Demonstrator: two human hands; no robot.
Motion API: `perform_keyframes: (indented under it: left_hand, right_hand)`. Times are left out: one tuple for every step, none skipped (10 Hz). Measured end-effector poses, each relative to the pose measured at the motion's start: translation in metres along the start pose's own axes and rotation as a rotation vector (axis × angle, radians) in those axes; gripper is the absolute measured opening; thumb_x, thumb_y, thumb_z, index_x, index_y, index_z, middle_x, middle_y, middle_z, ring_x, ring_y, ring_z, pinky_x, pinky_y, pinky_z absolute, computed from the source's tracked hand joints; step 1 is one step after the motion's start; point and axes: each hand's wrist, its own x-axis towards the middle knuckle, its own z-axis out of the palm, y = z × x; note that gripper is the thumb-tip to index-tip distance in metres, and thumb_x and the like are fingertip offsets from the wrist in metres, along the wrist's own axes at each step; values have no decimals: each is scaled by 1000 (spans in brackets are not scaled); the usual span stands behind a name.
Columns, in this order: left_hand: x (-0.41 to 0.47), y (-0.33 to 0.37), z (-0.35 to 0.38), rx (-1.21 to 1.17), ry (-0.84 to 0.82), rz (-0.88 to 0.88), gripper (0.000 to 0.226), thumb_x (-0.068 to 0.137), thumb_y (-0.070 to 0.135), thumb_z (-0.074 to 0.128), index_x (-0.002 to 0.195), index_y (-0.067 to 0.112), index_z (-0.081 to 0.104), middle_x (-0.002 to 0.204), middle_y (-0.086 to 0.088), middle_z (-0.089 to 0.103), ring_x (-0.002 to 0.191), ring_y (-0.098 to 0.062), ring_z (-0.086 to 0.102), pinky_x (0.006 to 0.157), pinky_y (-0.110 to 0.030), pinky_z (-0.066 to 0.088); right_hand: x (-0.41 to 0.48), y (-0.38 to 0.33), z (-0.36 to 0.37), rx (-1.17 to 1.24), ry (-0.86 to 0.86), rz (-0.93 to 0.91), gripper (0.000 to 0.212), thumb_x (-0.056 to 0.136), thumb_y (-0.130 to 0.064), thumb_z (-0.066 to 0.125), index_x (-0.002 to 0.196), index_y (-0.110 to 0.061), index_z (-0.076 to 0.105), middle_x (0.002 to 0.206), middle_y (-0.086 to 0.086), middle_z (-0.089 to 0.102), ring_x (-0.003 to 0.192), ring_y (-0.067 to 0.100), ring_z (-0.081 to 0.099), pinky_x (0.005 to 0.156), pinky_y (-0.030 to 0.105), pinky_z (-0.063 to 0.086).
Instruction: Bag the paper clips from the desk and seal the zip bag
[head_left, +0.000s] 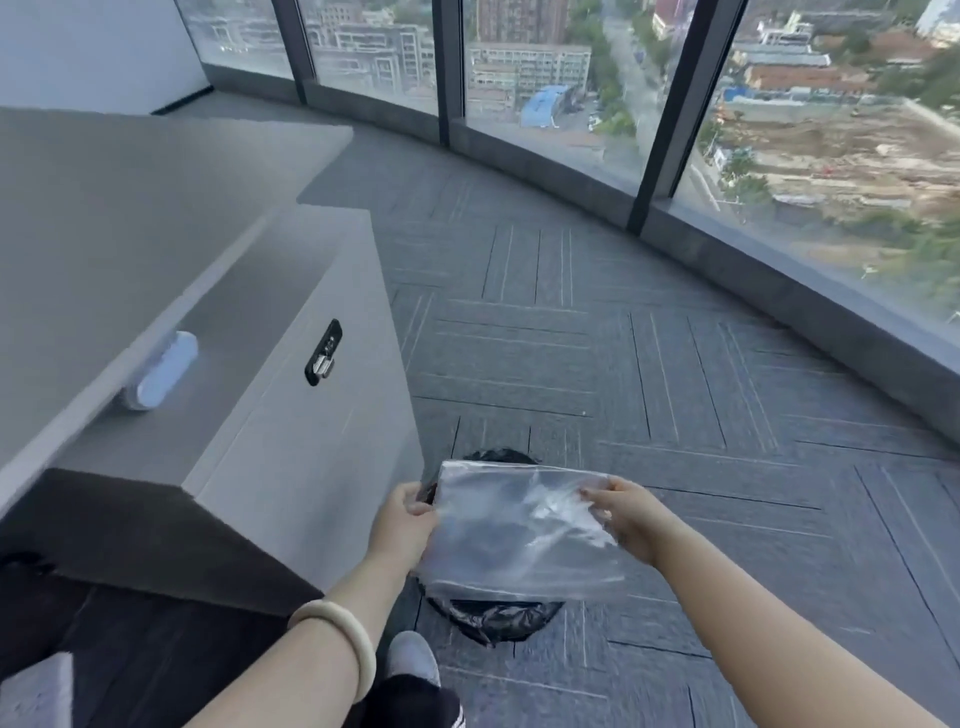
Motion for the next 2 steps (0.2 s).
perform_keyframes:
  left_hand:
    - [31,-38,6,261,-16,-30,51,86,12,58,134,8,43,132,-13,53,119,-28,53,98,-33,41]
    - [44,-70,15,399,-87,-25,50,87,14,57,135,12,44,136,-12,50,122,-25,50,97,-28,39]
  right_hand:
    - [35,24,16,1,29,135,26,95,-24,50,116,-7,49,94,8,56,71,19,56,54,27,50]
    - [58,51,31,20,-5,252,60,92,-41,51,140,-10,33,141,15,41,115,33,54,84,44,52]
